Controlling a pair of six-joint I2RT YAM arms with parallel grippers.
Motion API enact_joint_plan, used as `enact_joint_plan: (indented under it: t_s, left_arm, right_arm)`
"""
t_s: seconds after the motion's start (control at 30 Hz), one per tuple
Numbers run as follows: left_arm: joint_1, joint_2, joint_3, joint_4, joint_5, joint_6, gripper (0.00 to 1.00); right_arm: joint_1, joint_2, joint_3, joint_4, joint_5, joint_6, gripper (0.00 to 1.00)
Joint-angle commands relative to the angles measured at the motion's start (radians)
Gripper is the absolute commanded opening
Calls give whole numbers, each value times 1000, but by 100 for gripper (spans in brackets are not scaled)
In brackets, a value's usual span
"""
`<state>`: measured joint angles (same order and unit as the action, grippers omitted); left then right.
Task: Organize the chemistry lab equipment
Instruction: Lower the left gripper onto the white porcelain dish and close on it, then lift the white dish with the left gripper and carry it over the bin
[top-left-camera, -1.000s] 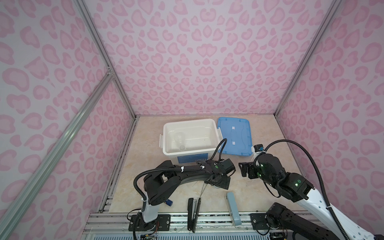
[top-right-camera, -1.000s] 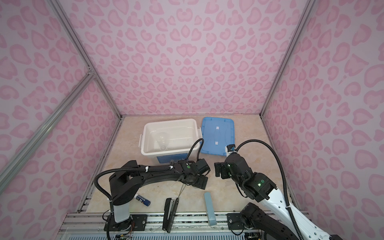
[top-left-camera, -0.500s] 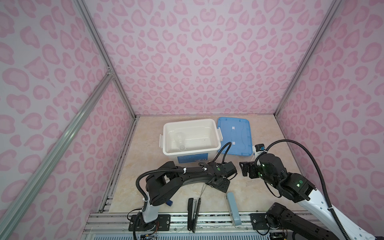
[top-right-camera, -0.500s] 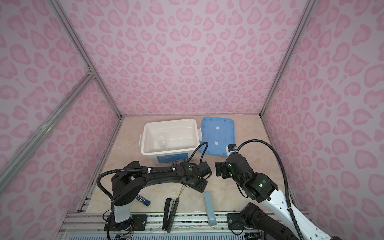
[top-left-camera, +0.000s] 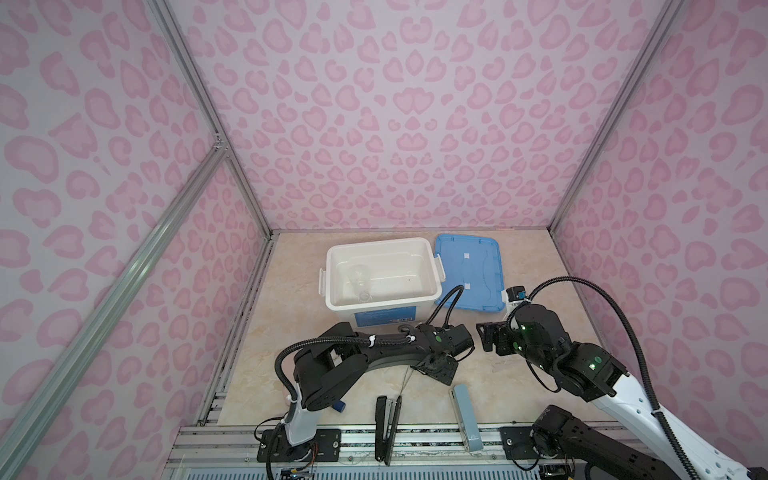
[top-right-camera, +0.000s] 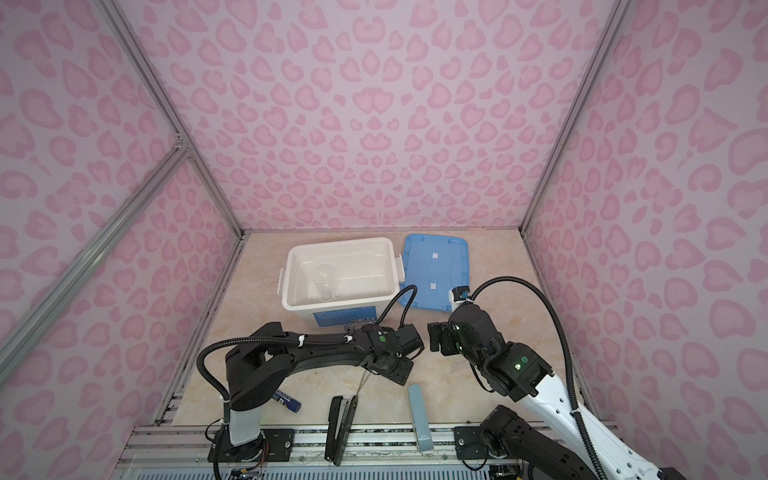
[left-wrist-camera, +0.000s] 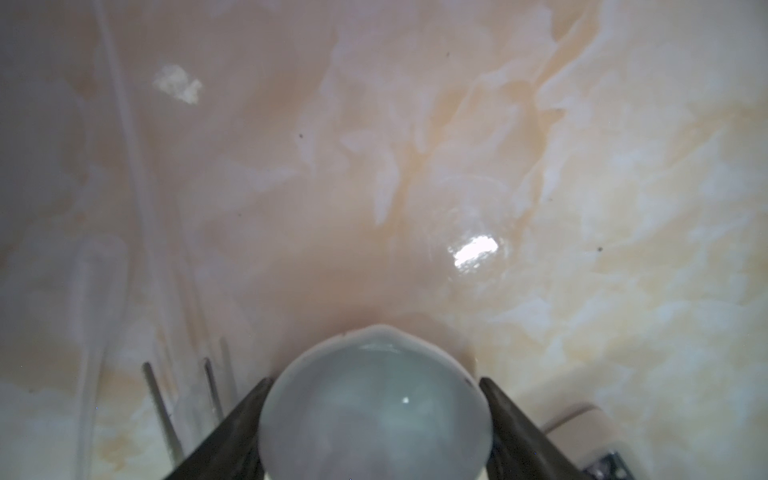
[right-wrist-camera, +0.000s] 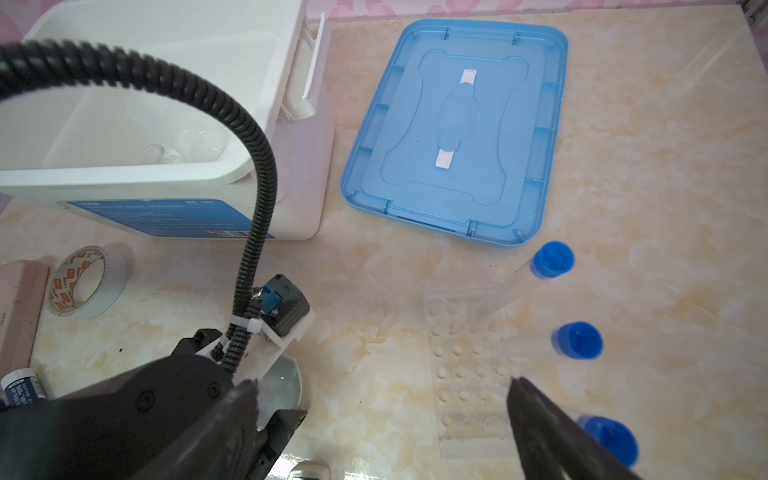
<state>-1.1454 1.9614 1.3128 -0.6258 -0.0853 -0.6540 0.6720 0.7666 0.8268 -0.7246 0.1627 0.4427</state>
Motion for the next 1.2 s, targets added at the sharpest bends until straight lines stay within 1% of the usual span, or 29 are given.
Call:
enact_joint_plan:
  t_s: [0.0, 0.07, 0.17, 0.33, 0.43, 0.67, 0.83, 0.93, 1.0, 1.17]
  left_arm:
    - [1, 2, 2, 11, -7, 11, 76]
    - [2, 7, 5, 9, -4, 11, 75]
    - [1, 4, 4, 9, -7, 11, 70]
    - [1, -12, -4, 13, -8, 10, 67]
    - [1, -24, -6, 12, -4, 6, 63]
    - [1, -86, -4, -21, -20, 3, 62]
    - [1, -173, 4, -64, -31, 7, 61]
    - [1, -234, 25, -130, -64, 11, 61]
    - [3, -277, 69, -173, -74, 17, 59]
    - [29, -344, 181, -285, -81, 54, 58]
  right_arm:
    - [0, 4, 2, 11, -5, 4, 94]
    - [0, 7, 1, 13, -5, 4, 94]
    - [0, 9, 0, 17, -7, 4, 94]
    - [0, 8, -6, 21, -7, 7, 94]
    - [0, 11, -5, 22, -10, 7, 94]
    - [1, 0, -11, 33, -5, 8, 93]
    - [0, -30, 1, 47, 4, 12, 92]
    - [0, -55, 12, 65, 6, 4, 92]
    - [0, -62, 20, 82, -4, -11, 92]
    - [0, -25, 67, 111, -31, -44, 92]
